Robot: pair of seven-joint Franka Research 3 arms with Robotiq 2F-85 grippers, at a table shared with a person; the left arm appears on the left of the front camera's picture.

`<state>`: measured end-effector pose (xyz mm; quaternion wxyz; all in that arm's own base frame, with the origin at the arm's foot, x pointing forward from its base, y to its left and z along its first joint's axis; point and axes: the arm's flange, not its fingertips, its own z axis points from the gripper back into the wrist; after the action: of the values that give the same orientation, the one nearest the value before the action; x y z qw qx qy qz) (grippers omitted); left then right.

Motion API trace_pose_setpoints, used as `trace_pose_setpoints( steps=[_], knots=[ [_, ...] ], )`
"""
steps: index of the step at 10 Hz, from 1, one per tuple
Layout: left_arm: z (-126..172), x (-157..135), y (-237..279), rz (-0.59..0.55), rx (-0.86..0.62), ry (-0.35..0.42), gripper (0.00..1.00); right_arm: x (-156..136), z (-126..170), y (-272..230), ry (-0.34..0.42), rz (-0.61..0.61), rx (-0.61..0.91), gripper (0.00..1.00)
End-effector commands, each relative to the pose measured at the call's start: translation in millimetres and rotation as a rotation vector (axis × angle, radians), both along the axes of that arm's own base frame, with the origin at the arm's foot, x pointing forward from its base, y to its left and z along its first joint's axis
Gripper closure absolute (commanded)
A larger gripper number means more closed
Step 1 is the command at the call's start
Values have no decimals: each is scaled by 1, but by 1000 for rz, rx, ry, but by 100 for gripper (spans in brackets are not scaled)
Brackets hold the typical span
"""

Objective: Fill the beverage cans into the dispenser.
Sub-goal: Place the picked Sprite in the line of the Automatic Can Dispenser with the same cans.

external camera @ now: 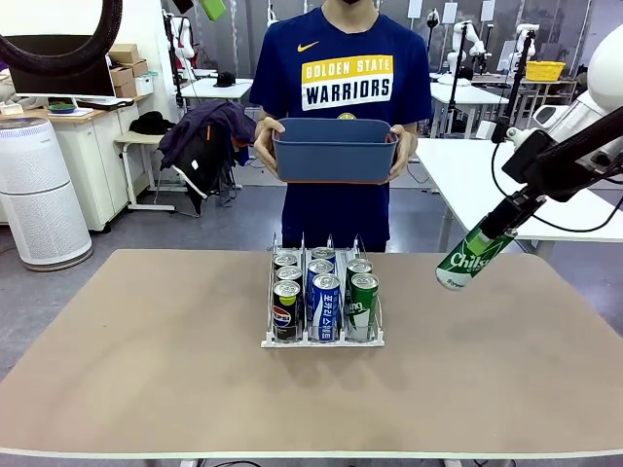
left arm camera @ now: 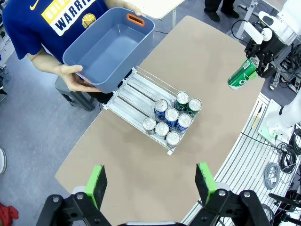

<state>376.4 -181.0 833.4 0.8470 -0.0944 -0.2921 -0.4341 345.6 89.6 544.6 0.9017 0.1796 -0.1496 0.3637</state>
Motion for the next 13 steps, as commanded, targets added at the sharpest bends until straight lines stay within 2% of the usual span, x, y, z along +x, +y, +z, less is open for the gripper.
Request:
trace_pose_setpoints(
  steps=[1, 2, 3, 5, 6, 8, 10, 12, 13],
  knots=[
    [-1, -1, 1, 4, -6, -9, 0, -2, 5, 1, 6, -21, -17, 42],
    [-1, -1, 1, 4, -6, -9, 0, 0, 0, 0, 0, 0, 0, 42],
    [-1, -1, 1, 4, -6, -9, 0, -5, -5, 14, -39, -53, 0, 42],
    [-1, -1, 1, 4, -6, -9, 0, -15, -13, 40, -43, -120, -18, 42],
    [-1, -1, 1, 4, -6, -9, 0, -16, -22, 59, -84, -170, -59, 42],
    [-1, -1, 1, 4, -6, -9, 0, -21, -45, 89, -99, -245, -70, 42],
    [-1, -1, 1, 4, -6, -9, 0, -17, -66, 109, -92, -245, -88, 42],
    [-1, -1, 1, 4, -6, -9, 0, -14, -92, 130, -132, -246, -131, 42],
    [-1, -1, 1, 4, -6, -9, 0, -11, -99, 134, -118, -228, -141, 42]
  ],
)
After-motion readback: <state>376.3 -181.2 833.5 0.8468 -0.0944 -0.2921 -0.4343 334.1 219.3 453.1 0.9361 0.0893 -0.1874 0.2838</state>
